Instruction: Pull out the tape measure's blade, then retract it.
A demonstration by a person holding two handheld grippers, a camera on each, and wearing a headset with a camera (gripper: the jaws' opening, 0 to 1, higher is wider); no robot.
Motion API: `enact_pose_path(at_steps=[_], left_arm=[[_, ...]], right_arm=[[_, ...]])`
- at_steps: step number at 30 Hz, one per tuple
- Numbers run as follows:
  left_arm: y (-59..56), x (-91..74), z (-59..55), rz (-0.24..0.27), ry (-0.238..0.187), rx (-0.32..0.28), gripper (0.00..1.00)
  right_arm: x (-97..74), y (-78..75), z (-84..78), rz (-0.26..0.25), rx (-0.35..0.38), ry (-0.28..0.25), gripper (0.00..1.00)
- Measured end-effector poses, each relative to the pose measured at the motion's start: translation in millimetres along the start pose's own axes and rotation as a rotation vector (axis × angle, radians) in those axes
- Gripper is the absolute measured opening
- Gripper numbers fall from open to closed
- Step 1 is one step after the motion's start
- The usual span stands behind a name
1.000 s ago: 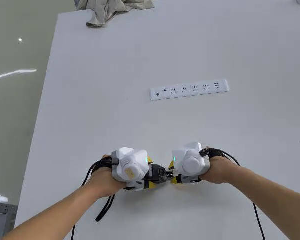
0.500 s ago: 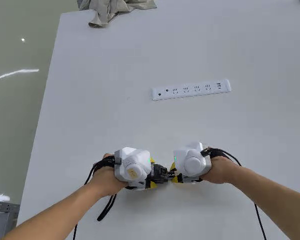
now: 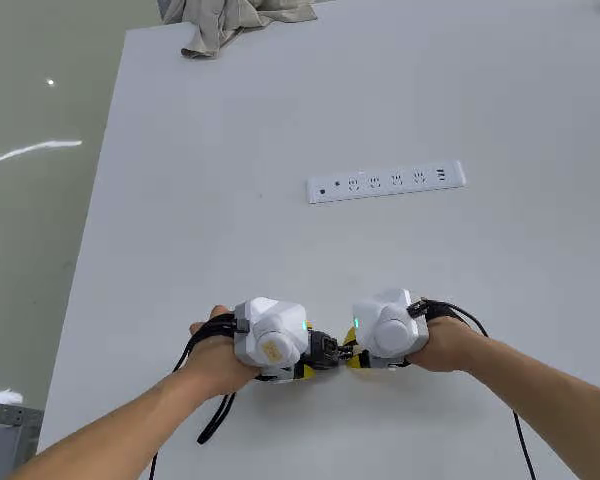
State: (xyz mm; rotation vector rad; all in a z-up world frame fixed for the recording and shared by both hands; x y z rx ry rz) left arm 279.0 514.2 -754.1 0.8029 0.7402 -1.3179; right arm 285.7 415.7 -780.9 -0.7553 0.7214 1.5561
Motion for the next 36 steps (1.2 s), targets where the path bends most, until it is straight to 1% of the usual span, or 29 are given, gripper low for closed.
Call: enact_pose_path(at_steps=[5, 9, 23, 36], left_arm=[[0.7, 1.3, -0.9, 0.0, 0.008, -0.001, 0.37], [1.1, 0.9, -1.1, -0.002, 0.005, -0.004, 0.37], [1.6, 1.5, -1.2, -0.007, 0.012, -0.01, 0.37], [1.4, 1.1, -0.3, -0.009, 0.018, -0.011, 0.37]], right_arm=[[-0.9, -0.1, -0.7, 0.0, 0.0, -0.005, 0.14], [-2.0, 0.2, -0.9, -0.001, -0.004, -0.004, 0.14], [-7.6, 0.6, -11.7, 0.001, 0.003, 0.009, 0.13], [-18.6, 0.3, -25.1, -0.001, 0.021, 0.021, 0.13]])
Point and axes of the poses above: the centre of the closed fingertips' face, and the gripper's own axes: x roughly forward along the fingers, y roughly to its left, z roughly out of its top, the point moved 6 cm from there along -x, roughly backward along the fingers, and after that the axes turned 3 degrees about x, right-handed, at the moved point
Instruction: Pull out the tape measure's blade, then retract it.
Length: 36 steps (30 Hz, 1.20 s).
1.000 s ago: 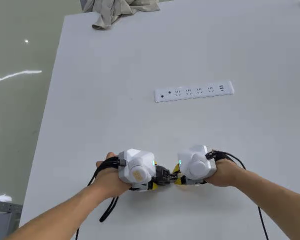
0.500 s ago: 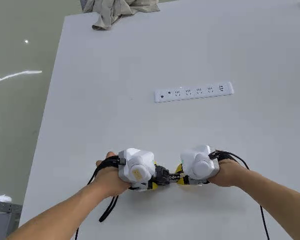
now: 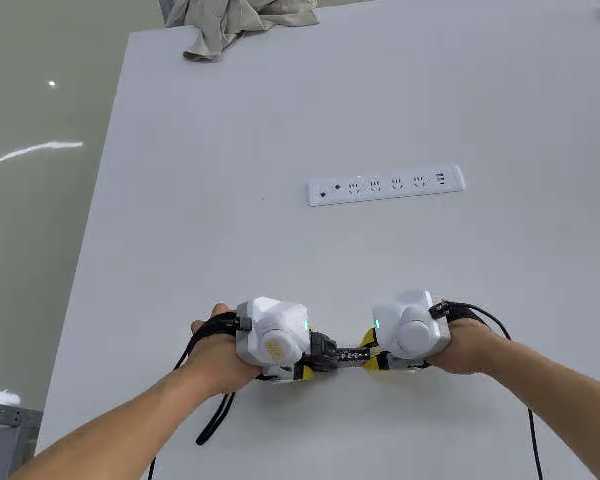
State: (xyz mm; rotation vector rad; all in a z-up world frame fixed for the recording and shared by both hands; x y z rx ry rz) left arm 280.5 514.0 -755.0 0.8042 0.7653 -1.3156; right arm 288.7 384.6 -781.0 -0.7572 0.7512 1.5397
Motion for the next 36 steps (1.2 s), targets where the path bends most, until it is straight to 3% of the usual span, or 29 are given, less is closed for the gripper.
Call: enact_pose_path(at_steps=[36], left_arm=[[0.4, 1.3, 0.6, -0.017, 0.009, 0.005, 0.37]], right_arm=[[-36.5, 4.6, -47.5, -0.019, 0.052, 0.016, 0.13]])
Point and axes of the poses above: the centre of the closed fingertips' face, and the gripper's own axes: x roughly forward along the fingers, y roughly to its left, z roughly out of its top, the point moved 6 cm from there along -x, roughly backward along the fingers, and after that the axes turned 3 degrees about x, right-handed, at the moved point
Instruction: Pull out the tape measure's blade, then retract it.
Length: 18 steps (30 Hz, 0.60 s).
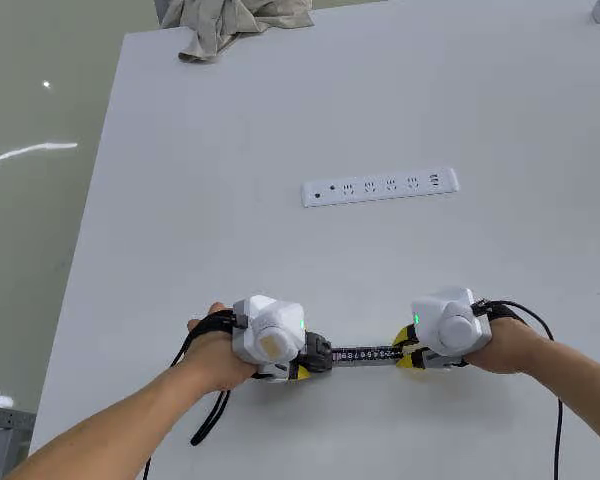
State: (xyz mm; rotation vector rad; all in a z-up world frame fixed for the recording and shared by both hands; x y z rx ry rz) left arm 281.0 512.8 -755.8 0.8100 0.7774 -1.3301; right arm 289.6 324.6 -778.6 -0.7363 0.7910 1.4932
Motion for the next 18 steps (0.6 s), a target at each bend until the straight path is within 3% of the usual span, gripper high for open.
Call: enact_pose_path(at_steps=[18], left_arm=[[-0.4, -0.2, 0.4, -0.001, 0.003, 0.001, 0.37]], right_arm=[[-12.5, -0.1, -14.8, -0.013, 0.007, 0.007, 0.12]])
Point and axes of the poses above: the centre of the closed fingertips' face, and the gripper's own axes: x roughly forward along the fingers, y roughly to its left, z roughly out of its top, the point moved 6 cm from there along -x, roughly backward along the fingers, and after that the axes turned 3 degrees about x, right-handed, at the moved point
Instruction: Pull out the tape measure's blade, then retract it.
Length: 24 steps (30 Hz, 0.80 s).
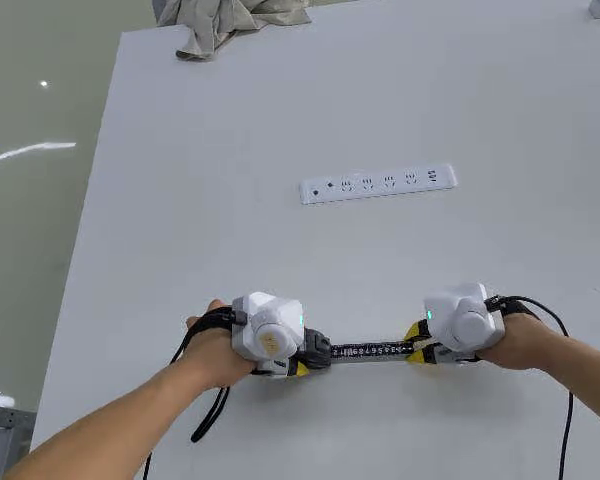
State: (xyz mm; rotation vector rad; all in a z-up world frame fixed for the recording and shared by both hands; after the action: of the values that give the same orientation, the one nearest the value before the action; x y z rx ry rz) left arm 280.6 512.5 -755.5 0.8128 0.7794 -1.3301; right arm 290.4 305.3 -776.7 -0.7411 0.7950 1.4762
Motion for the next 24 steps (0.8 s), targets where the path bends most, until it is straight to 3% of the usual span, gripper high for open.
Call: enact_pose_path(at_steps=[24], left_arm=[[0.8, 1.0, -0.9, 0.0, 0.004, -0.005, 0.37]], right_arm=[[-22.7, -2.2, -30.2, -0.017, -0.008, 0.039, 0.12]])
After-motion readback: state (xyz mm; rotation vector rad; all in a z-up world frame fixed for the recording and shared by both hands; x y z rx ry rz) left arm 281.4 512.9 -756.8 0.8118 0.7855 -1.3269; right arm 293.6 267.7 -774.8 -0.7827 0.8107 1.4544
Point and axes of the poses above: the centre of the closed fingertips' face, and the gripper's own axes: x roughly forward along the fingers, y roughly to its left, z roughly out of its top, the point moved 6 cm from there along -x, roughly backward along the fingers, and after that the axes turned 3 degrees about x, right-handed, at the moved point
